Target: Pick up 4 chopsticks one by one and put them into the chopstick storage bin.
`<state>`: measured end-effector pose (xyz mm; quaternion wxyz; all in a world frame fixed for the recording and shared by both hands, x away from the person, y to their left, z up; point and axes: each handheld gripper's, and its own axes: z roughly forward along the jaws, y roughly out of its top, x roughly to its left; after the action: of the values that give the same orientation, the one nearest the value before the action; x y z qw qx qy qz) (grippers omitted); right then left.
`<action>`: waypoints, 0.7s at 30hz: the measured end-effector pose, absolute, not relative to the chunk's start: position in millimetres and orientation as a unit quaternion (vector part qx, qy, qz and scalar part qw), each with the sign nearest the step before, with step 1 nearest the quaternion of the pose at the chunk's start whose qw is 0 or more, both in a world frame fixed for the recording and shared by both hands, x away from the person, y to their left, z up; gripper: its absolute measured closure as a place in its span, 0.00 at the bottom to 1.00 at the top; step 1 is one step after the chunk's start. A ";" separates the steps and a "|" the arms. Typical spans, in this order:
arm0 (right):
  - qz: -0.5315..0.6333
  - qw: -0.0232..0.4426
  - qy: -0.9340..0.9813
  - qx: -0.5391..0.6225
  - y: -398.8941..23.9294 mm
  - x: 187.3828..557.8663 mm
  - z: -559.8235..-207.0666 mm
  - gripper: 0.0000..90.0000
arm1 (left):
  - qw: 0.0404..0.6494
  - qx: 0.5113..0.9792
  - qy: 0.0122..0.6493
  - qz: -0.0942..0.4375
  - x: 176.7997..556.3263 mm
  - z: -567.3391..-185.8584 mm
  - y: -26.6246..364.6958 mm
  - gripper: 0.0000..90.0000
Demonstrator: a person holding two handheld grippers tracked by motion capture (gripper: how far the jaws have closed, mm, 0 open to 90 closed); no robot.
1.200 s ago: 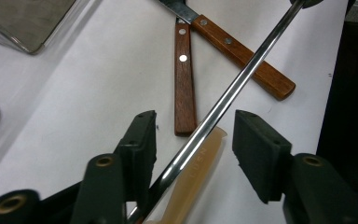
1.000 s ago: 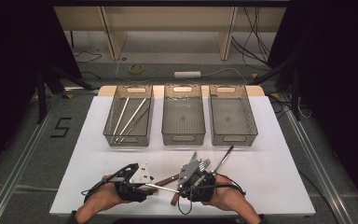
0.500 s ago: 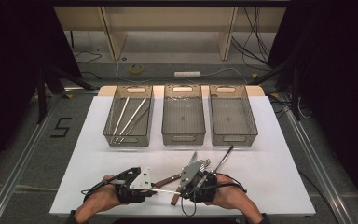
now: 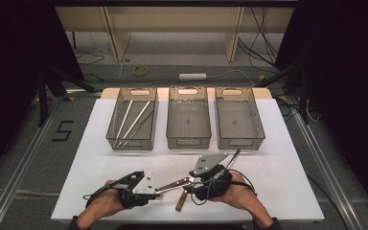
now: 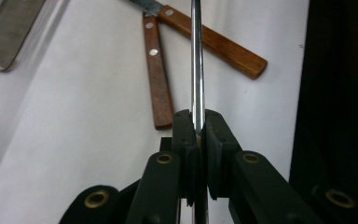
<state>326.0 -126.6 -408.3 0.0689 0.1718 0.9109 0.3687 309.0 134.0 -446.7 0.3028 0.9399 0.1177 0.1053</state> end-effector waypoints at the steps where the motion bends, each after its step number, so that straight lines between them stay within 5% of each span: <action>1: 0.374 0.069 0.908 0.178 -127.8 326.3 -407.2 0.51 | 0.304 0.938 0.126 0.106 309.9 -446.3 134.9 0.93; 21: 0.438 0.128 0.846 0.274 -152.4 326.1 -408.8 0.38 | 0.334 0.893 0.266 0.145 327.4 -438.6 156.6 0.93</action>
<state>326.1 -152.4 -408.8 0.1280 0.2742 0.8465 0.4381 327.4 156.6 -438.6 0.3337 0.8926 0.2662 0.1452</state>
